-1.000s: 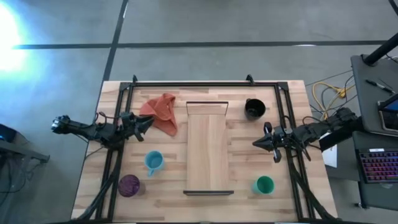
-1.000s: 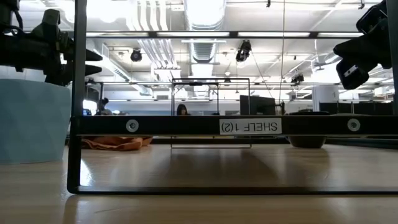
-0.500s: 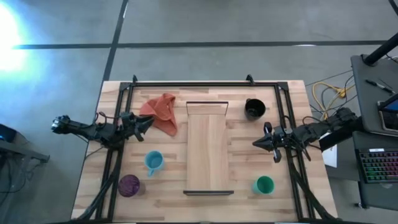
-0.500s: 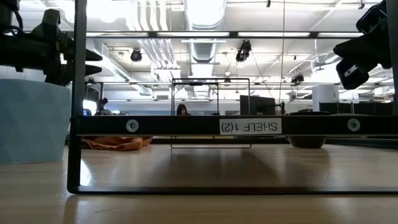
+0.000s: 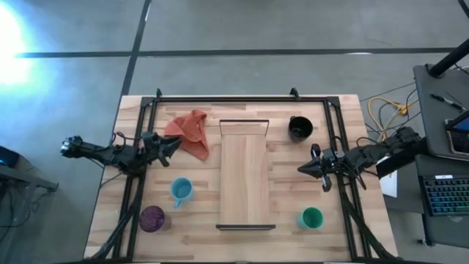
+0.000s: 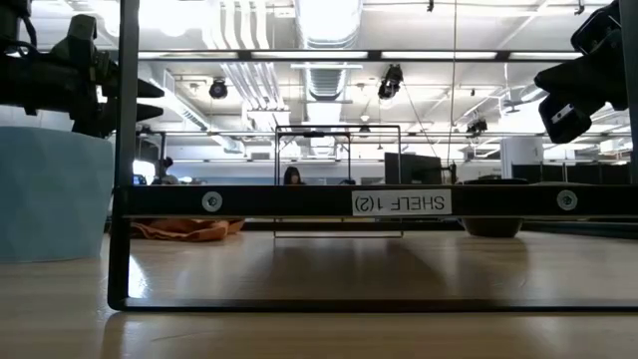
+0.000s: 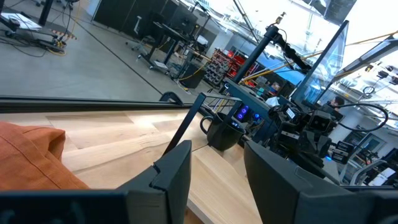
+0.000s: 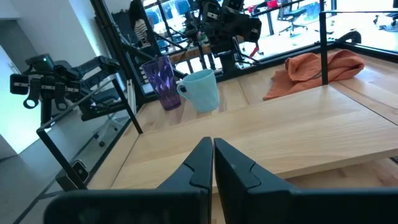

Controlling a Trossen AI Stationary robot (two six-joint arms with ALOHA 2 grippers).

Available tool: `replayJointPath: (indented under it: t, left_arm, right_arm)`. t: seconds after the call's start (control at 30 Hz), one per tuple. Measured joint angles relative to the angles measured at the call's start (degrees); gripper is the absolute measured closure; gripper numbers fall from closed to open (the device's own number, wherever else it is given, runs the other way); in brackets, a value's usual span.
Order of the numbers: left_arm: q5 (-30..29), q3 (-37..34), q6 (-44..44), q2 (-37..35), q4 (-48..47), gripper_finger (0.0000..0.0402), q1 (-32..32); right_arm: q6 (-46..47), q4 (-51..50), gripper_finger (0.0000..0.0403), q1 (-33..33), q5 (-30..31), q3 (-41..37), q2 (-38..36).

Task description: Stack small to large cups/mugs on shelf

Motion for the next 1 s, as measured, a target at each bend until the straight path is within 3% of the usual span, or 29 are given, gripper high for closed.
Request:
replayJointPath:
  t: [0.4, 0.47, 0.63, 0.83, 1.0]
  left_arm:
    - [0.0, 0.0, 0.0, 0.0, 0.0, 0.0267, 0.0]
    - [0.0, 0.0, 0.0, 0.0, 0.0, 0.0267, 0.0]
    - [0.0, 0.0, 0.0, 0.0, 0.0, 0.0267, 0.0]
    - [0.0, 0.0, 0.0, 0.0, 0.0, 0.0267, 0.0]
    - [0.0, 0.0, 0.0, 0.0, 0.0, 0.0267, 0.0]
  right_arm:
    - [-0.9, 1.0, 0.0394, -0.1, 0.9, 0.0, 0.0]
    - [-1.6, 2.1, 0.0394, -0.1, 4.3, 0.0, 0.0]
    - [2.8, 4.2, 0.0394, -0.1, 19.4, 0.0, -0.1]
    - [14.2, 15.5, 0.0394, -0.1, 21.4, 0.0, 0.0]
    - [12.0, 30.0, 0.0394, -0.1, 20.1, 0.0, 0.3]
